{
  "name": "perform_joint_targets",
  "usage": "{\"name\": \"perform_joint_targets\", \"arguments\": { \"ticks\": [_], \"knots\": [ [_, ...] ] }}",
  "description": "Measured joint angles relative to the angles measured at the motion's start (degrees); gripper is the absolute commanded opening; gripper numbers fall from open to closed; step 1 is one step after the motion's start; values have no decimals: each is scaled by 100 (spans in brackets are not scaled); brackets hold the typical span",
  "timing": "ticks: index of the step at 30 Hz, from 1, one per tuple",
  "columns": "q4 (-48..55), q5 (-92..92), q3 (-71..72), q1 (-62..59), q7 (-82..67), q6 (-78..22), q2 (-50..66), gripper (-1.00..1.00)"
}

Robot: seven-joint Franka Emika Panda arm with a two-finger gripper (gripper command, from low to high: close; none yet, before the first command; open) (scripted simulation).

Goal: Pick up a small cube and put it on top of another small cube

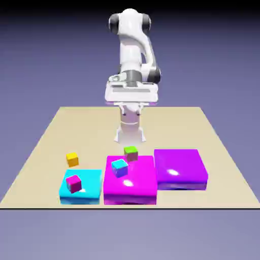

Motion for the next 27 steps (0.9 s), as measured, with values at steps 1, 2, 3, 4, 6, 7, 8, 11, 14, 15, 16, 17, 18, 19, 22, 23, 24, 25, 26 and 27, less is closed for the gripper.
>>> {"name": "perform_joint_targets", "arguments": {
  "ticks": [1, 2, 3, 4, 6, 7, 8, 11, 14, 15, 16, 17, 18, 19, 22, 23, 24, 25, 26, 27],
  "knots": [
    [102, -30, -165, 78, -91, -230, 208, 0],
    [203, -60, -330, 157, -183, -460, 416, 0],
    [305, -90, -495, 235, -274, -690, 623, 0],
    [406, -120, -660, 314, -366, -920, 831, 0],
    [609, -180, -990, 471, -548, -1380, 1246, 0],
    [711, -210, -1155, 549, -640, -1610, 1454, 0],
    [812, -240, -1320, 627, -731, -1840, 1661, 0],
    [1117, -330, -1815, 863, -1005, -2530, 2284, 0],
    [1420, -426, -2308, 1054, -1280, -3215, 2908, 0],
    [1510, -482, -2460, 1140, -1374, -3418, 3115, 0],
    [1578, -599, -2583, 1189, -1474, -3562, 3323, 0],
    [1629, -755, -2686, 1161, -1578, -3665, 3530, 0],
    [1681, -912, -2789, 1184, -1682, -3769, 3738, 0],
    [1732, -1069, -2892, 1196, -1787, -3872, 3945, 0],
    [1886, -1540, -3202, 1210, -2099, -4183, 4568, 0],
    [1938, -1696, -3305, 1215, -2204, -4286, 4776, 0],
    [1989, -1853, -3408, 1219, -2308, -4390, 4984, 0],
    [2041, -2010, -3511, 1223, -2412, -4493, 5191, 0],
    [2092, -2167, -3614, 1227, -2516, -4597, 5399, 0],
    [2143, -2324, -3718, 1231, -2621, -4700, 5607, 0]
  ]
}}
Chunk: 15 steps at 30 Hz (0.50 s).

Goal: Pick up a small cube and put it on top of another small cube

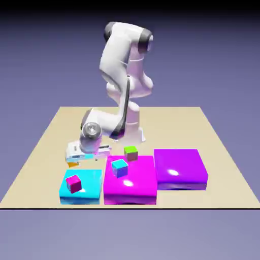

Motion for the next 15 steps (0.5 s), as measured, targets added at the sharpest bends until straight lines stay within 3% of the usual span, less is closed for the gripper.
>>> {"name": "perform_joint_targets", "arguments": {
  "ticks": [5, 9, 10, 15],
  "knots": [
    [97, -629, -240, -76, -333, -164, 632, 0],
    [-85, -700, -99, -543, -206, 833, 1387, 0],
    [-86, -701, -99, -545, -205, 836, 1389, -100],
    [50, -629, -204, -195, -310, 86, 824, -100]
  ]
}}
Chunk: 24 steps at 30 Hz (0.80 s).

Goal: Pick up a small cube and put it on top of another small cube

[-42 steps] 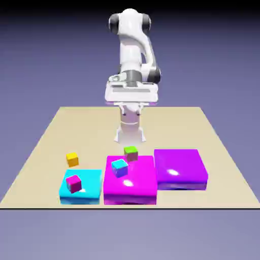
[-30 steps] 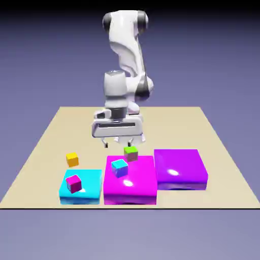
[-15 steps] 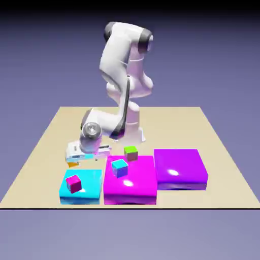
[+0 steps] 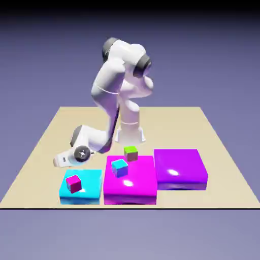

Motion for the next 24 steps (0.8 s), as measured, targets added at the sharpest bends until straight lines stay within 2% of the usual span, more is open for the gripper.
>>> {"name": "perform_joint_targets", "arguments": {
  "ticks": [2, 15, 24],
  "knots": [
    [121, 253, 96, 180, 146, -195, -184, -100],
    [1583, 2769, 1811, -1315, 3391, -2606, -1014, -100],
    [1811, 4098, 3635, -2016, 4490, -4399, -1930, -100]
  ]
}}
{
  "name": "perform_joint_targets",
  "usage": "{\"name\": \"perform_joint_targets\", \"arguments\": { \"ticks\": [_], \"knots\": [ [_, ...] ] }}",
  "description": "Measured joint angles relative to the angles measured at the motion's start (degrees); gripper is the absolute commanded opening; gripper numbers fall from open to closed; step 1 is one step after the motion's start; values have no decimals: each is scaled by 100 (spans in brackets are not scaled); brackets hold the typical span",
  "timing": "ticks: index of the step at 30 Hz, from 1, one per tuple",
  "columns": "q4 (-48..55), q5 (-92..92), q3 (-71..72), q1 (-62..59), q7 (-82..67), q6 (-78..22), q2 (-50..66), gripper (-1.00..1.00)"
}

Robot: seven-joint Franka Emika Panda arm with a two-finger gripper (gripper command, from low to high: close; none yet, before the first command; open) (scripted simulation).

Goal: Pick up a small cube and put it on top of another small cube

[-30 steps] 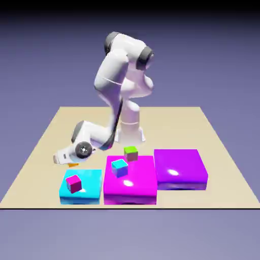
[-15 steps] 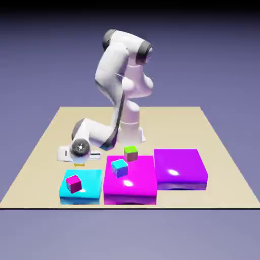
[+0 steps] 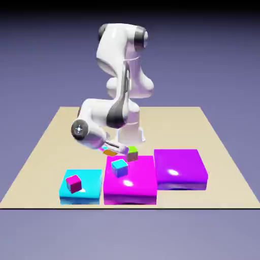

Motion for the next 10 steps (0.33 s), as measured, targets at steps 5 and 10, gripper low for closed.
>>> {"name": "perform_joint_targets", "arguments": {
  "ticks": [5, 10],
  "knots": [
    [-539, 68, 231, 91, -193, 243, -122, -100],
    [-1083, 117, 273, 146, -248, 754, -155, 100]
  ]
}}
